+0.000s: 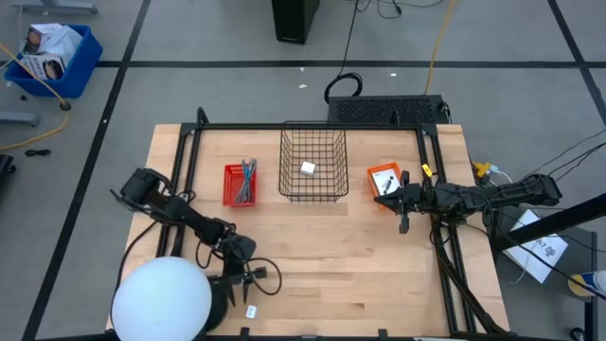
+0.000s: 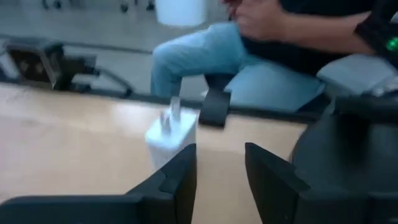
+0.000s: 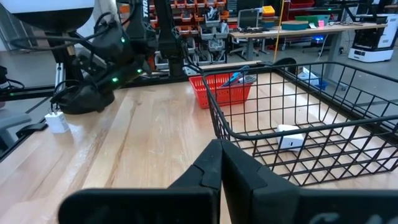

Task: Pick and place items into bin
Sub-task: Put the white charger adapter into the wire basket

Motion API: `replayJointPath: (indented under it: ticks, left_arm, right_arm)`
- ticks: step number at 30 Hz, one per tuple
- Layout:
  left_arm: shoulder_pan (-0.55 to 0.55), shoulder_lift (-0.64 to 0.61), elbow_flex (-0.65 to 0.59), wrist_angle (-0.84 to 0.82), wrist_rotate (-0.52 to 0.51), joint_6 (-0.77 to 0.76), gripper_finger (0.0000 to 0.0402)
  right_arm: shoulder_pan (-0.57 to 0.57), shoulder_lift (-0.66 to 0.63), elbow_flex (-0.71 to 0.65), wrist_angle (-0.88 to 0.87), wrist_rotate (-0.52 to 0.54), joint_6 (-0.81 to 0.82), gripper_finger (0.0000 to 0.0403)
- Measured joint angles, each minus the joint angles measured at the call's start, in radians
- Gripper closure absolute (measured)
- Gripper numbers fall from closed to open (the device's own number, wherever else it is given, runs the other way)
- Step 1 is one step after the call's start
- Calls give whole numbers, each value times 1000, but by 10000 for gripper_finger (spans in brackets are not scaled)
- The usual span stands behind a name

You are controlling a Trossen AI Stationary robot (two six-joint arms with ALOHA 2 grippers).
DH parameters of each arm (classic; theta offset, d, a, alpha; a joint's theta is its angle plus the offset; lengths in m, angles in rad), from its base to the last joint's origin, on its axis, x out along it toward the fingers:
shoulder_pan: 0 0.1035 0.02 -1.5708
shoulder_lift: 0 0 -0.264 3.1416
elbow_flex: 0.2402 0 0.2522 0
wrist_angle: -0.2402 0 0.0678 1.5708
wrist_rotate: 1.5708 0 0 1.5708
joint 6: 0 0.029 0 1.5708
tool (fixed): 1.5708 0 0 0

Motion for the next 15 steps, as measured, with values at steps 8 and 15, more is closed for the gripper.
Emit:
replayJointPath:
  ticks: [8,15]
  left_arm:
    - [-24,63,8,68,7,-3,254]
    - [-5,69,8,81,-86,-26,254]
  right_arm:
    - [0,0,0,0,0,0,403]
    - [0,0,0,0,0,0,403]
